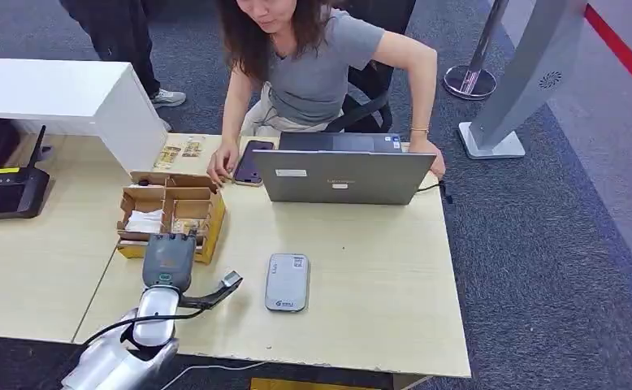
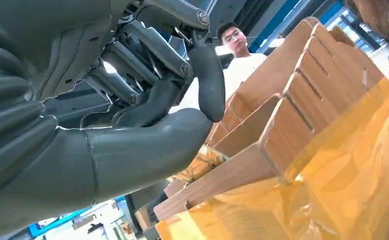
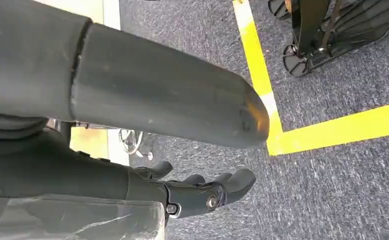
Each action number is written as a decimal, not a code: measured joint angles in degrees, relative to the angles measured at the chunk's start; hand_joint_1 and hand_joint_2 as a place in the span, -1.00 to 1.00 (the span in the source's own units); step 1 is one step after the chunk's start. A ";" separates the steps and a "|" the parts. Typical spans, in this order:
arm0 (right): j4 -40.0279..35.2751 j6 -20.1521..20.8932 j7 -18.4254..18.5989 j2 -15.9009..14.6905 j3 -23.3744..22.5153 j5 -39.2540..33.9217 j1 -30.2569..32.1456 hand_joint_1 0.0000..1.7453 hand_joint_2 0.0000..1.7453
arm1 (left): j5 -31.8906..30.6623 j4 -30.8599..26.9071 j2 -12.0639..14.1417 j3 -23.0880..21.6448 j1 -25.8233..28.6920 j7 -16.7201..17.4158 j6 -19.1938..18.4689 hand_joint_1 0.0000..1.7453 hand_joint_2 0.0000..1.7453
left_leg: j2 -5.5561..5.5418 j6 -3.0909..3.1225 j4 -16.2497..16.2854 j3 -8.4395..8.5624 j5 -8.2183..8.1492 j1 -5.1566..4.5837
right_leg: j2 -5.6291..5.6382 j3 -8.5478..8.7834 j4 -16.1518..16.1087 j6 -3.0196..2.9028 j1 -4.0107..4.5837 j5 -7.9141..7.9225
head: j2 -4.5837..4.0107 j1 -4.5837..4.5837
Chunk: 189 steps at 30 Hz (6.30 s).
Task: Pass the card to the sensor for recognition and then transmit it.
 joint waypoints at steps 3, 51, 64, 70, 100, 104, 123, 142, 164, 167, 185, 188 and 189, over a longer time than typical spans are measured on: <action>0.00 0.00 -0.02 0.00 0.00 0.00 0.00 -1.00 -1.00 | 0.02 -0.02 -0.02 0.00 0.05 -0.26 0.04 1.00 1.00 | 0.00 0.00 0.00 0.00 0.00 0.00 | 0.00 0.00 0.00 0.00 0.00 0.00 | 0.00 0.02; -0.04 -1.25 0.22 0.02 -0.59 -2.14 0.03 -1.00 -1.00 | 0.00 -18.82 2.10 -8.31 3.73 3.30 -8.83 -1.00 1.00 | 0.00 0.02 0.00 -0.01 -0.01 0.00 | 0.00 0.00 0.00 0.00 0.00 -0.01 | 0.00 0.02; -0.04 -1.46 0.42 0.04 -0.92 -2.29 0.02 -1.00 -1.00 | 0.00 -20.24 2.34 -8.50 5.71 3.17 -9.03 -1.00 1.00 | 0.00 0.02 0.00 -0.01 -0.01 0.00 | -0.01 0.00 0.00 0.00 0.00 0.00 | 0.00 0.02; -0.04 -1.66 0.42 0.11 -1.05 -2.43 0.03 -1.00 -1.00 | 0.00 -20.85 2.64 -8.57 6.64 3.52 -9.92 -1.00 1.00 | 0.00 0.02 0.00 -0.01 -0.02 0.00 | 0.00 0.00 0.00 0.00 0.00 -0.01 | 0.00 0.02; -0.04 -1.73 0.83 0.15 -1.73 -2.19 -0.02 -1.00 -1.00 | 0.00 -25.18 6.25 -1.07 11.74 7.26 -18.12 -1.00 1.00 | -0.01 0.01 -0.01 -0.01 -0.01 0.00 | -0.03 0.00 0.00 0.00 0.00 -0.01 | 0.00 0.02; -0.04 -1.75 0.83 0.15 -1.73 -2.19 -0.01 -1.00 -1.00 | 0.00 -25.24 6.40 -0.35 12.24 7.26 -18.12 -1.00 1.00 | -0.01 0.01 -0.01 -0.01 -0.01 0.00 | -0.02 0.00 0.00 0.00 0.00 -0.01 | 0.00 0.02; -0.04 -0.70 0.81 0.15 -1.42 -0.83 -0.06 -1.00 -1.00 | 0.00 -22.45 6.60 6.03 11.58 5.42 -15.58 -1.00 1.00 | -0.01 0.00 -0.01 0.00 0.00 0.01 | -0.01 0.00 0.00 0.00 0.00 -0.01 | 0.00 0.02; -0.07 -0.26 0.76 -0.02 -0.24 0.09 -0.22 -1.00 -1.00 | 0.00 -10.99 5.84 12.11 10.02 -0.75 -6.14 -1.00 1.00 | 0.00 0.00 -0.01 0.00 0.00 0.00 | 0.00 0.00 0.00 0.00 0.00 -0.01 | 0.00 0.02; -0.07 -0.44 0.42 -0.13 -0.13 0.24 -0.18 -1.00 -1.00 | 0.00 -7.21 5.11 12.00 10.26 -5.79 3.98 -1.00 1.00 | 0.00 0.00 -0.01 -0.01 0.00 0.01 | 0.00 0.00 0.00 0.00 0.00 -0.01 | 0.02 0.02; -0.07 -0.46 0.42 -0.13 -0.13 0.24 -0.18 -1.00 -1.00 | 0.00 -7.21 5.29 12.00 10.88 -5.83 4.33 -1.00 1.00 | 0.00 0.00 -0.01 -0.01 0.00 0.01 | 0.00 0.00 0.00 0.00 0.00 -0.01 | 0.00 0.02; -0.07 0.17 0.02 -0.33 -0.07 1.11 -0.13 -1.00 -1.00 | 0.00 -6.10 7.63 11.85 11.26 -8.15 8.42 -1.00 1.00 | 0.00 -0.01 -0.02 0.00 0.00 0.01 | 0.00 -0.01 0.00 0.00 0.01 -0.01 | 0.02 0.02; -0.07 0.20 0.07 -0.37 -0.07 1.09 -0.14 -1.00 -1.00 | 0.00 -5.88 8.00 11.82 11.18 -8.37 8.87 -1.00 1.00 | 0.00 -0.01 -0.02 -0.01 0.00 0.01 | 0.00 -0.01 0.00 0.00 0.01 -0.01 | 0.02 0.00; -0.07 0.22 0.07 -0.39 -0.07 1.09 -0.12 -1.00 -1.00 | 0.00 -5.84 8.11 11.82 11.16 -8.66 9.18 -1.00 1.00 | 0.00 -0.01 -0.02 0.00 0.00 0.01 | 0.00 -0.01 0.00 0.00 0.01 -0.01 | 0.00 0.02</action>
